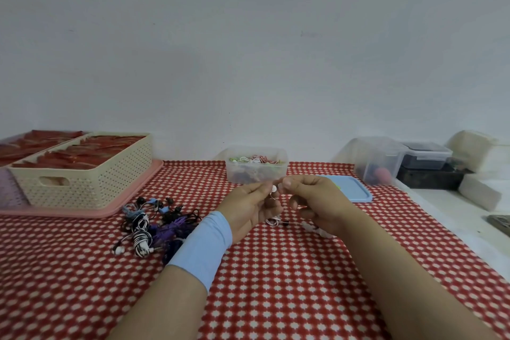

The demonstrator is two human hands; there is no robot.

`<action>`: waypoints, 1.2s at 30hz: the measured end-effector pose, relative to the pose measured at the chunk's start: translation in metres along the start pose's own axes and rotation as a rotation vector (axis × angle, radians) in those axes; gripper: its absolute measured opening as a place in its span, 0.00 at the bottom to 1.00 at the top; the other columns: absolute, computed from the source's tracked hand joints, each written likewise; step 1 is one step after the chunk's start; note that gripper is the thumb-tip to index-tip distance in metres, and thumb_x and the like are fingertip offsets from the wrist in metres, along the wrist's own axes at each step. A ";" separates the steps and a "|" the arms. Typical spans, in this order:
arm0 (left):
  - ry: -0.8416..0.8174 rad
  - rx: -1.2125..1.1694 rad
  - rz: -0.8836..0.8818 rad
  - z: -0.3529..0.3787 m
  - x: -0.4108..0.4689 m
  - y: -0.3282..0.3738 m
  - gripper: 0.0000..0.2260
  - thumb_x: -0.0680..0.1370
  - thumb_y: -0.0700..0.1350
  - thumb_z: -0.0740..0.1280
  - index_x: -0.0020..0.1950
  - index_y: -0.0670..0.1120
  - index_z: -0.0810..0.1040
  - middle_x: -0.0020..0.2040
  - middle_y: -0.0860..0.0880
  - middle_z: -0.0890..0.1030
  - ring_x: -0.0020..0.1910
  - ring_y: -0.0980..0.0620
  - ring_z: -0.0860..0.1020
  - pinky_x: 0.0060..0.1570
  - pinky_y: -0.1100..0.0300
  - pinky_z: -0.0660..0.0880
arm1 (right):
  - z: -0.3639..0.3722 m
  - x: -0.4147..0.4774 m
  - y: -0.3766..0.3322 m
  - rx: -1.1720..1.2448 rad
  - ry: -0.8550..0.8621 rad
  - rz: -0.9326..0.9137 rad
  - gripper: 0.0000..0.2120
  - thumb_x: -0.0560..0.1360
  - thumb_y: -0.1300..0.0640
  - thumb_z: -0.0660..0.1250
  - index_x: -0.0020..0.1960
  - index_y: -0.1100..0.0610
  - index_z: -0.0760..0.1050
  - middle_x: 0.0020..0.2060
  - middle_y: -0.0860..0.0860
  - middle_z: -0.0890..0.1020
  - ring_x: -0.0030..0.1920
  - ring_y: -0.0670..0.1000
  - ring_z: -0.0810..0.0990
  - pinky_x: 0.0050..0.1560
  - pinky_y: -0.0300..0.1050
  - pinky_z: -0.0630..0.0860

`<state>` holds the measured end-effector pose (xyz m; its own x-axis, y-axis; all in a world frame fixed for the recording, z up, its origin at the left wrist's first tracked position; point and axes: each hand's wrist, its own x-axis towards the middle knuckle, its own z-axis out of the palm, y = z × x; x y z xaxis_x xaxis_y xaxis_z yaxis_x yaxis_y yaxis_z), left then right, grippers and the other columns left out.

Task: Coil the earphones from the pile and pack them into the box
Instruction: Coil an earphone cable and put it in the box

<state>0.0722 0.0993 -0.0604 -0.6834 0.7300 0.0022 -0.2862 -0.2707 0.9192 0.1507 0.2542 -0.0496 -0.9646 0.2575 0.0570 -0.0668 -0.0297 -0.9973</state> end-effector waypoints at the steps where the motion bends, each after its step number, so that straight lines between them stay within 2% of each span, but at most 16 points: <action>1: -0.009 0.001 0.002 0.000 0.000 0.000 0.12 0.82 0.39 0.61 0.62 0.38 0.80 0.47 0.45 0.82 0.38 0.54 0.79 0.38 0.62 0.81 | 0.000 0.000 -0.001 0.013 0.005 -0.003 0.08 0.79 0.58 0.68 0.52 0.61 0.84 0.44 0.53 0.85 0.30 0.45 0.73 0.24 0.35 0.60; 3: -0.002 0.001 0.010 -0.001 0.000 0.000 0.12 0.81 0.38 0.63 0.63 0.38 0.79 0.48 0.44 0.82 0.39 0.54 0.80 0.38 0.63 0.81 | 0.001 0.000 -0.002 0.028 0.008 -0.006 0.07 0.78 0.58 0.68 0.51 0.60 0.83 0.43 0.52 0.84 0.30 0.46 0.73 0.24 0.35 0.60; 9: 0.048 0.027 0.032 -0.003 0.002 -0.002 0.11 0.80 0.43 0.65 0.57 0.39 0.82 0.37 0.48 0.80 0.32 0.55 0.77 0.32 0.64 0.78 | 0.008 -0.002 -0.001 -0.006 -0.008 0.006 0.07 0.79 0.58 0.68 0.52 0.60 0.83 0.38 0.52 0.82 0.30 0.46 0.74 0.23 0.36 0.61; 18: 0.013 0.014 0.005 -0.002 -0.001 0.001 0.11 0.81 0.41 0.64 0.60 0.40 0.80 0.40 0.48 0.82 0.35 0.56 0.79 0.34 0.65 0.80 | 0.007 -0.003 -0.002 -0.010 0.006 -0.016 0.09 0.78 0.58 0.69 0.54 0.63 0.83 0.40 0.54 0.83 0.31 0.47 0.75 0.24 0.36 0.64; 29: 0.023 -0.094 -0.001 0.004 -0.003 0.001 0.07 0.80 0.41 0.64 0.53 0.38 0.79 0.34 0.48 0.80 0.30 0.57 0.78 0.30 0.67 0.78 | 0.010 -0.005 -0.004 -0.017 -0.012 -0.084 0.08 0.79 0.60 0.68 0.52 0.62 0.84 0.38 0.55 0.83 0.32 0.48 0.77 0.26 0.38 0.68; 36: -0.031 -0.087 -0.023 0.001 -0.004 0.003 0.08 0.81 0.42 0.63 0.49 0.39 0.80 0.35 0.48 0.80 0.31 0.58 0.78 0.29 0.67 0.78 | 0.009 -0.004 -0.004 0.013 -0.049 -0.010 0.07 0.78 0.57 0.69 0.51 0.58 0.85 0.39 0.54 0.83 0.34 0.48 0.77 0.28 0.38 0.69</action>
<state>0.0746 0.0963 -0.0578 -0.6551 0.7555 -0.0051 -0.3601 -0.3063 0.8812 0.1527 0.2441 -0.0457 -0.9752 0.2101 0.0698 -0.0800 -0.0402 -0.9960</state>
